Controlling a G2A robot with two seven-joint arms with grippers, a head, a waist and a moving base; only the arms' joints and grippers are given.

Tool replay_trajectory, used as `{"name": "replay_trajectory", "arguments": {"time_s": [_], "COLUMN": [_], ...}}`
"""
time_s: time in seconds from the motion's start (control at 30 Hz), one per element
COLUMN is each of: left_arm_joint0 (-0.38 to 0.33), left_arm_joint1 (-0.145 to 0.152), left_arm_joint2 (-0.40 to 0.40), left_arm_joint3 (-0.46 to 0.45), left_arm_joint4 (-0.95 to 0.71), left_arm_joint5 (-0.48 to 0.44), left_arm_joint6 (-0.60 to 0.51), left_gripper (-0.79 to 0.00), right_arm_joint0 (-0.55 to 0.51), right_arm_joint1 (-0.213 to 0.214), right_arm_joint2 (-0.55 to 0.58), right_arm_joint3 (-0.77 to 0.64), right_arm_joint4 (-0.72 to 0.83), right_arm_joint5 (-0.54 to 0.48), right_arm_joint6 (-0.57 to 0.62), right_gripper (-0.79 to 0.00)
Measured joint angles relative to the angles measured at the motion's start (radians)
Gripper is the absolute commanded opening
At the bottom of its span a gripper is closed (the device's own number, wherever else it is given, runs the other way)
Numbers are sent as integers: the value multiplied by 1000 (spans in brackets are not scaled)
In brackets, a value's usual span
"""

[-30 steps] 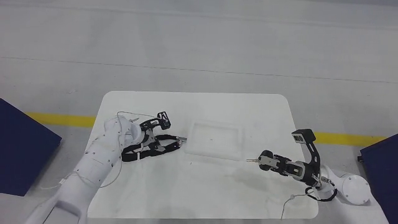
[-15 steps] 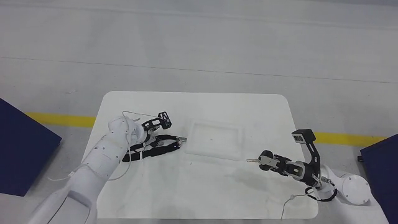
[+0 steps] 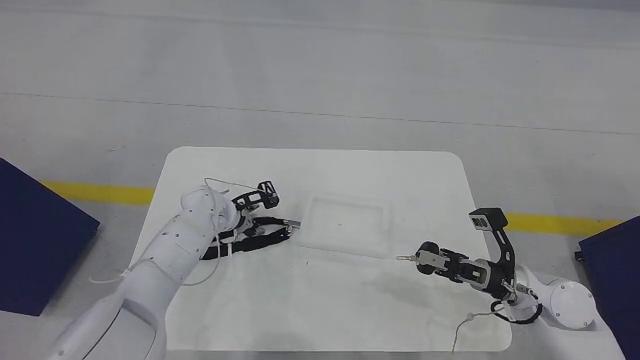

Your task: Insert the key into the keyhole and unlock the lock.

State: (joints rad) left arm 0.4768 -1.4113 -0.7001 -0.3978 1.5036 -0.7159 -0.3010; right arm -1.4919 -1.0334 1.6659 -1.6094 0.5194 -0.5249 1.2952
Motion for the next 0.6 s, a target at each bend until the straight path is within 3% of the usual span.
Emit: {"name": "replay_trajectory", "arguments": {"time_s": [0.03, 0.07, 0.1, 0.6], "left_arm_joint0": [0, 0, 0, -29], "left_arm_joint1": [-3, -6, -9, -25], "left_arm_joint2": [2, 6, 8, 13], "left_arm_joint3": [4, 9, 14, 82], "left_arm_joint4": [0, 2, 4, -5], "left_arm_joint5": [3, 6, 7, -17], "left_arm_joint6": [4, 7, 10, 65], "left_gripper": [-563, -714, -785, -785], "right_arm_joint0": [0, 0, 0, 0], "right_arm_joint1": [0, 0, 0, 0], "right_arm_joint2": [0, 0, 0, 0], "right_arm_joint3": [0, 0, 0, 0], "right_arm_joint4": [0, 0, 0, 0], "right_arm_joint5": [0, 0, 0, 0], "right_arm_joint6": [0, 0, 0, 0], "right_gripper": [-785, -785, -785, -785]}}
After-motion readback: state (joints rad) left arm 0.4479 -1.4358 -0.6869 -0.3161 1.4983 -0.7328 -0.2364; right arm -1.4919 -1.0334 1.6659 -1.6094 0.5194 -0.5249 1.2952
